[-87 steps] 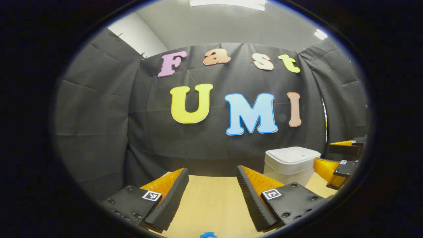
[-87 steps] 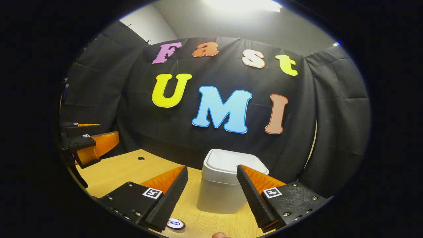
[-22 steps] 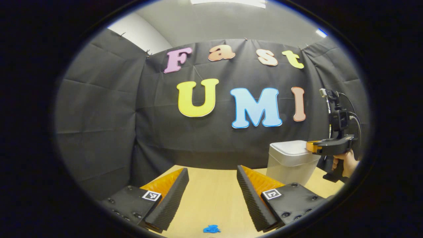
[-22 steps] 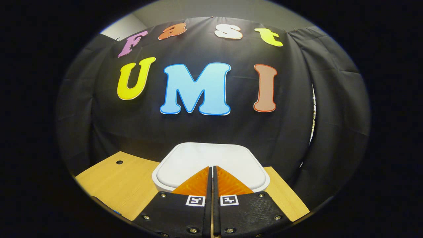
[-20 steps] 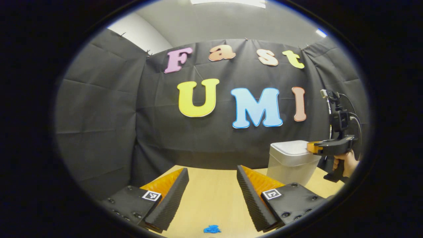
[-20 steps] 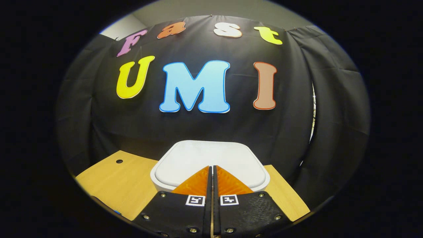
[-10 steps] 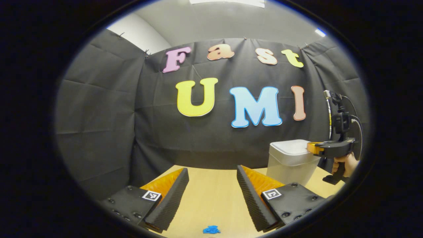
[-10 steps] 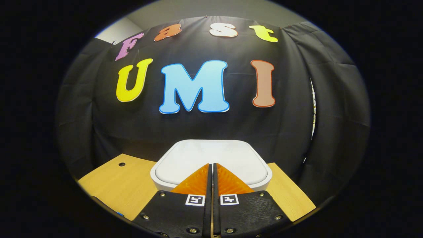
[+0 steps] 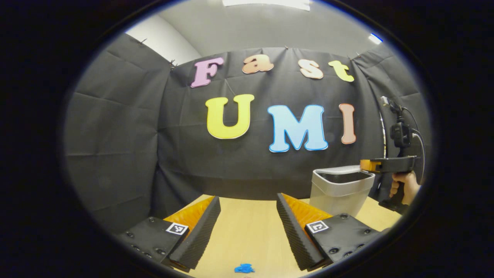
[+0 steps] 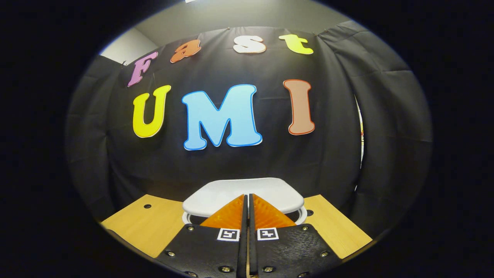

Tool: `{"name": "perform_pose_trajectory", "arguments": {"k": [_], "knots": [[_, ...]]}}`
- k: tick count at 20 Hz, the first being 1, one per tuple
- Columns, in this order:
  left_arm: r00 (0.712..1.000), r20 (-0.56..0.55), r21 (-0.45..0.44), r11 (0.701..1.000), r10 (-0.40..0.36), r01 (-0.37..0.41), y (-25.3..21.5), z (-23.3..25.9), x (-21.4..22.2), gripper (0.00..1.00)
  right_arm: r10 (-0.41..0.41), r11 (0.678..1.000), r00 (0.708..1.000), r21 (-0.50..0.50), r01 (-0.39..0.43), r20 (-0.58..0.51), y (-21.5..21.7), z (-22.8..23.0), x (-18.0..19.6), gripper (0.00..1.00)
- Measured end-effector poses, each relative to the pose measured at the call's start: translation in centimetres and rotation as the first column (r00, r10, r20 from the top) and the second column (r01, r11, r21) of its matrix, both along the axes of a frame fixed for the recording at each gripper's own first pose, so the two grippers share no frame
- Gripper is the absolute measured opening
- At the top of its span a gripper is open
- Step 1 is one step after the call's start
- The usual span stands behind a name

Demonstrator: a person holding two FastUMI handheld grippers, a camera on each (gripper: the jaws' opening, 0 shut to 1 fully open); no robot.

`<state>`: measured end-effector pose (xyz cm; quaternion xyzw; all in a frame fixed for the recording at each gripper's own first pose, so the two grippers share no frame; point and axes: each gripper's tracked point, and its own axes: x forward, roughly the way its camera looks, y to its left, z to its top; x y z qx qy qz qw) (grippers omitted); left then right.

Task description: Press the lid of the desktop garbage bin to open it, pick up the crumpled paper on the desktop and throw it into the bin, then pick up the pop can on the desktop and drop it into the bin, and finally close the garbage bin lid.

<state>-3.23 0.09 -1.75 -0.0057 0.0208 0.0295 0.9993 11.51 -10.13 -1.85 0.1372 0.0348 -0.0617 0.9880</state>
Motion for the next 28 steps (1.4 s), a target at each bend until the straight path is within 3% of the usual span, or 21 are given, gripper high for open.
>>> {"name": "perform_pose_trajectory", "arguments": {"k": [11,24,28], "knots": [[0.999,-0.036,-0.021,0.999,-0.025,0.024,-1.2,-1.3,0.2,0.96,-0.008,1.0,0.999,-0.014,0.008,0.033,-0.5,1.4,-3.5,0.02],[0.996,-0.085,-0.029,0.999,-0.04,0.038,-1.4,-3.9,0.6,0.96,0.023,0.991,0.996,-0.131,-0.012,0.082,2.9,1.9,-8.4,0.02],[0.992,-0.119,-0.014,0.999,-0.047,0.045,-0.8,-6.2,0.8,0.96,-0.003,0.989,0.994,-0.15,0.02,0.113,3.6,1.9,-10.7,0.06]]}}
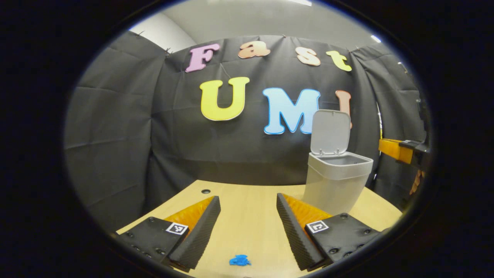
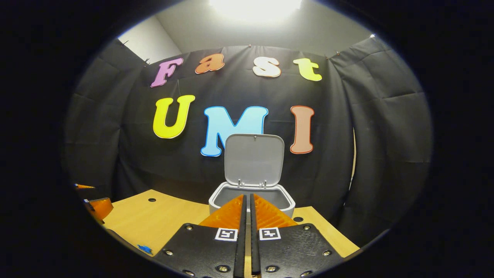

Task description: Press the lid of the desktop garbage bin to open it, pick up the crumpled paper on the desktop and throw it into the bin, then pick up the pop can on the desktop and drop it into the bin, and finally close the garbage bin lid.

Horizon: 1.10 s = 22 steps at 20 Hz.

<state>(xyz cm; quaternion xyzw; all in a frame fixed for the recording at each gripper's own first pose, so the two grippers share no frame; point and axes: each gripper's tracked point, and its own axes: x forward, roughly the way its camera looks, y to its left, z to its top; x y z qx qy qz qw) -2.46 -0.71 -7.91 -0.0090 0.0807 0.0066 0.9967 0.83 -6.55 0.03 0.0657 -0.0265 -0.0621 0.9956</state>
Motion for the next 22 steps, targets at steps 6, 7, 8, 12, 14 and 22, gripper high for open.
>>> {"name": "perform_pose_trajectory", "arguments": {"k": [6,7,8,12,14,22], "knots": [[0.986,-0.16,0.043,0.998,-0.044,0.051,0.8,-7.1,0.1,0.95,-0.011,1.0,0.999,0.01,0.011,-0.048,1.7,-1.5,-2.3,0.3],[0.98,-0.191,0.046,0.996,-0.061,0.071,0.7,-8.4,0.1,0.96,-0.019,1.0,0.998,0.017,0.02,-0.06,1.7,-1.8,-2.6,0.37],[0.971,-0.224,0.049,0.995,-0.078,0.091,0.5,-9.6,0.1,0.96,-0.025,0.999,0.997,0.024,0.027,-0.072,1.9,-2.0,-2.9,0.37],[0.922,-0.356,0.043,0.983,-0.15,0.177,0.2,-14.5,-0.5,0.98,-0.082,0.995,0.99,0.042,0.088,-0.118,2.1,-2.6,-3.9,0.37],[0.889,-0.423,0.042,0.977,-0.172,0.209,0.4,-17.0,-0.4,0.96,-0.094,0.993,0.986,0.051,0.102,-0.135,2.8,-2.8,-4.3,0.46],[0.73,-0.643,0.019,0.948,-0.232,0.318,1.7,-25.3,-1.1,0.99,-0.126,0.991,0.971,0.012,0.131,-0.204,4.8,-3.5,-4.3,0.7]]}}
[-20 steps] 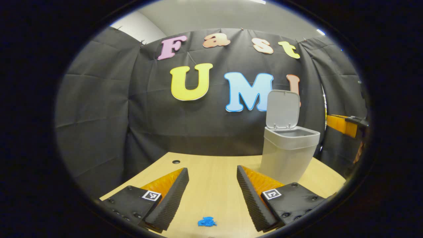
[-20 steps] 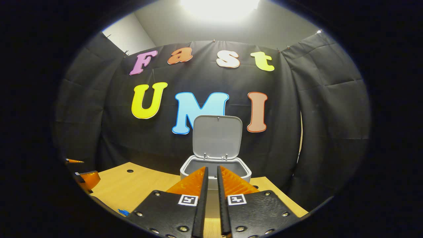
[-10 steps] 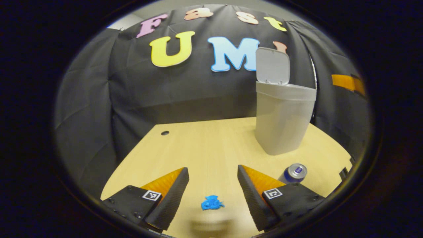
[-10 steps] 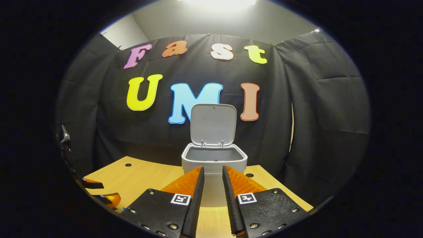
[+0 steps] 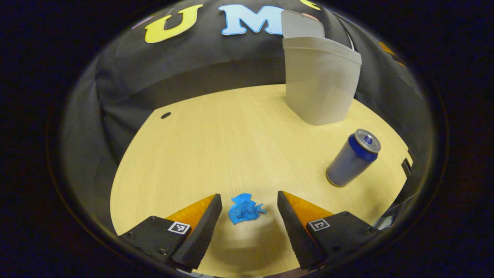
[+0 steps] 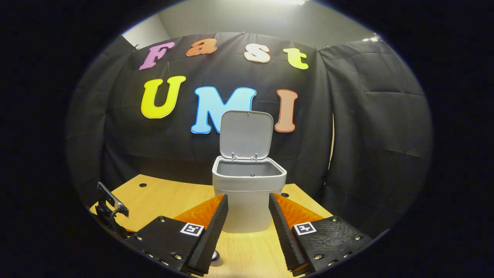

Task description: Press the lid of the desktop garbage bin to open it, pick up the crumpled paper on the desktop and throw it into the bin, then pick up the pop can on the desktop and drop it into the bin, and finally close the garbage bin lid.

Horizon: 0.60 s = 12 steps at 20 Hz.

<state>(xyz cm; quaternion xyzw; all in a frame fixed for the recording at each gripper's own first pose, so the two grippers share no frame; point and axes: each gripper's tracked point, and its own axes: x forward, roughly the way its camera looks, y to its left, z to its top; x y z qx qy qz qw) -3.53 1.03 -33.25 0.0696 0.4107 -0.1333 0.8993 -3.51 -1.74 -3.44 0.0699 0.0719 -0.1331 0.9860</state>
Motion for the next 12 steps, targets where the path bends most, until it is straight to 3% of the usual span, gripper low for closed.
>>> {"name": "perform_pose_trajectory", "arguments": {"k": [1,9,12], "knots": [[1.0,-0.012,-0.001,1.0,0.004,-0.004,0.6,-0.2,0.4,0.99,0.003,1.0,1.0,-0.006,-0.003,-0.002,0.1,0.0,0.1,0.74],[0.99,-0.105,-0.022,0.995,0.096,-0.099,1.7,-3.2,0.0,0.92,0.002,1.0,1.0,-0.02,-0.003,-0.021,-1.2,-0.2,0.2,0.74],[0.991,-0.088,-0.011,0.995,0.102,-0.104,1.6,-3.1,0.3,0.75,0.009,1.0,1.0,-0.019,-0.01,-0.024,-1.5,-0.4,0.4,0.74]]}}
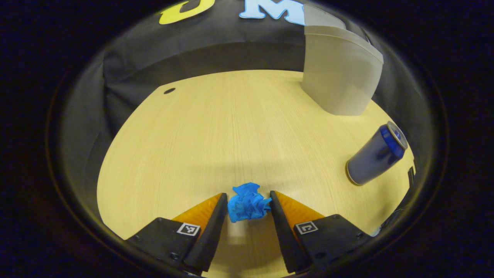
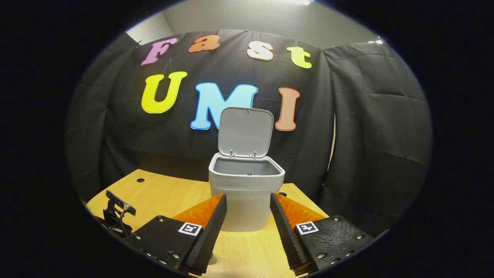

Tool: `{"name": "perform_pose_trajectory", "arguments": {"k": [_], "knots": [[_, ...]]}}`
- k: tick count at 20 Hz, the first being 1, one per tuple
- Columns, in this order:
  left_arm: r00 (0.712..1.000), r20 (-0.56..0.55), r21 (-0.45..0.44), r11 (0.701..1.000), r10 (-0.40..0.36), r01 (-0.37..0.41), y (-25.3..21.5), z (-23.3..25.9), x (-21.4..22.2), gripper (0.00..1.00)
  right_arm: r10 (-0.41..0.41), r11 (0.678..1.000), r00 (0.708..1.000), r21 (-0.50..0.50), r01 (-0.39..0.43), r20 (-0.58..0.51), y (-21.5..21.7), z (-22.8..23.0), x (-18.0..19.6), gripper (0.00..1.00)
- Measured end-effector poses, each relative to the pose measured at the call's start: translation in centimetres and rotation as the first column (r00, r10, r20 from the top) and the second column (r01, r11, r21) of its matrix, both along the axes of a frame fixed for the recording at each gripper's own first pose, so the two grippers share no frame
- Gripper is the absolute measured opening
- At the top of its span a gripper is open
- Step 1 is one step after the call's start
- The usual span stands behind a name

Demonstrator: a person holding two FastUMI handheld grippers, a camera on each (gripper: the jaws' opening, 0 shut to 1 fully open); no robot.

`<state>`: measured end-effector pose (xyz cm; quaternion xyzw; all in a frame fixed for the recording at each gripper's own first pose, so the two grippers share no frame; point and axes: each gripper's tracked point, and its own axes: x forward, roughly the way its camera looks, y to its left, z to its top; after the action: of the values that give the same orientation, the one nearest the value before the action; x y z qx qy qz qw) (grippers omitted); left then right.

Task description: Press the lid of the desktop garbage bin to open it, pick up the crumpled paper on the desktop and throw it into the bin, then pick up the pop can on the desktop and drop it into the bin, and finally close the garbage bin lid.

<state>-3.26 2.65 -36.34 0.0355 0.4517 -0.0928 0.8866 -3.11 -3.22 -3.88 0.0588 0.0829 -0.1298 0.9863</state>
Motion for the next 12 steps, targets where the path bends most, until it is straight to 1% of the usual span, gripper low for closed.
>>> {"name": "perform_pose_trajectory", "arguments": {"k": [1,2,3,4,6,8,9,10,12], "knots": [[1.0,0.003,0.002,1.0,0.011,-0.011,0.0,-0.1,0.0,0.71,0.004,1.0,1.0,0.001,-0.004,-0.002,-0.1,-0.1,0.1,0.74],[1.0,0.003,0.003,1.0,0.008,-0.008,-0.1,-0.1,0.2,0.6,0.008,1.0,1.0,0.002,-0.008,-0.003,-0.1,-0.3,0.1,0.74],[1.0,0.011,0.01,1.0,0.015,-0.016,0.2,-0.1,0.2,0.6,0.01,1.0,1.0,0.001,-0.01,-0.001,-0.1,-0.2,0.1,0.74],[0.999,0.013,0.006,0.999,0.037,-0.037,0.2,-0.1,0.4,0.49,0.013,1.0,1.0,0.0,-0.013,0.0,-0.2,-0.2,0.2,0.74],[0.998,0.031,-0.002,0.999,0.046,-0.046,-0.1,0.2,0.4,0.27,0.019,1.0,1.0,-0.003,-0.019,0.007,-0.3,-0.1,0.2,0.74],[0.998,0.035,-0.009,0.999,0.048,-0.047,-0.2,0.5,0.3,0.23,0.022,1.0,1.0,0.0,-0.022,0.011,-0.7,-0.2,0.3,0.74],[0.996,0.053,0.004,0.997,0.075,-0.076,0.0,0.8,0.3,0.27,0.021,1.0,1.0,0.002,-0.021,0.013,-0.8,-0.2,0.2,0.74],[0.995,0.062,-0.002,0.997,0.077,-0.077,-0.1,1.1,0.2,0.18,0.02,1.0,1.0,0.004,-0.02,0.016,-1.1,-0.2,0.1,0.74],[0.992,0.098,-0.01,0.997,0.076,-0.075,-0.8,2.0,0.5,0.16,0.018,1.0,1.0,0.008,-0.018,0.023,-1.5,-0.2,-0.1,0.74]]}}
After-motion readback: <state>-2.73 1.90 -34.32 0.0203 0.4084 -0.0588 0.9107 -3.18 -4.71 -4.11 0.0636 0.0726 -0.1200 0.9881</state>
